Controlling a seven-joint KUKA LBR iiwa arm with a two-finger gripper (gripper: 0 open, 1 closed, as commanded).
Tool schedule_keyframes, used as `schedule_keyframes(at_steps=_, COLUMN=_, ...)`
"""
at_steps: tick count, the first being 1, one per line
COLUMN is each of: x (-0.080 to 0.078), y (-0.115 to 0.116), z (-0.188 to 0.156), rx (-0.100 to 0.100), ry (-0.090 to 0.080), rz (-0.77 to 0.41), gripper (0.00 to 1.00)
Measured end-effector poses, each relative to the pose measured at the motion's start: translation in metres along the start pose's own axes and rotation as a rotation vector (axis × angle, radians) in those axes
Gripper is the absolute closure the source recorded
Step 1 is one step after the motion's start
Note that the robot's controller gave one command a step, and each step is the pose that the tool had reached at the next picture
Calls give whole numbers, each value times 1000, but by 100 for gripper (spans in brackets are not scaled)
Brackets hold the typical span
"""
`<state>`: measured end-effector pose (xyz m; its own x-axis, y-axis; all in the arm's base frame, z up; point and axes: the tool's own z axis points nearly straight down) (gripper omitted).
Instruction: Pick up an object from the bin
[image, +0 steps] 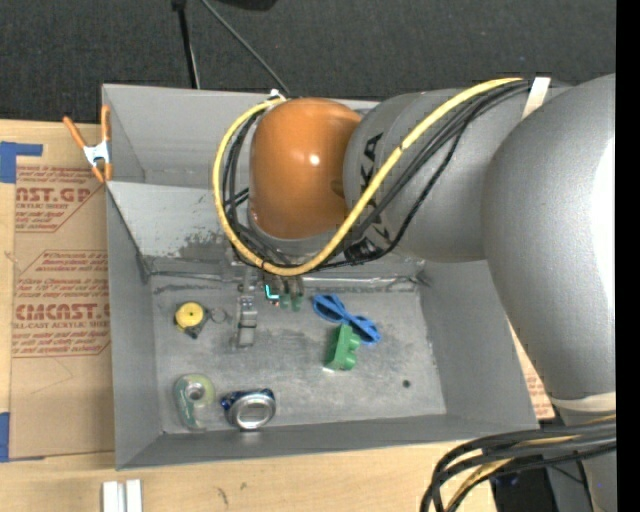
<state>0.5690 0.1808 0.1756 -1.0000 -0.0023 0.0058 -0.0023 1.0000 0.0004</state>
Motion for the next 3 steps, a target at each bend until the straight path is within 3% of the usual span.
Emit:
schedule_keyframes(at_steps=1, x=72, y=2, z=111, rx=2, ry=5, rz=-79, gripper=0)
schedule_keyframes(at_steps=2, x=68, y=2, z=107, rx=0, ry=-5, rz=-75, gripper=100)
schedule_keyframes(at_steps=3, x=52, y=0, z=-19, rx=-2, ry=-16, rz=-95, gripper=100)
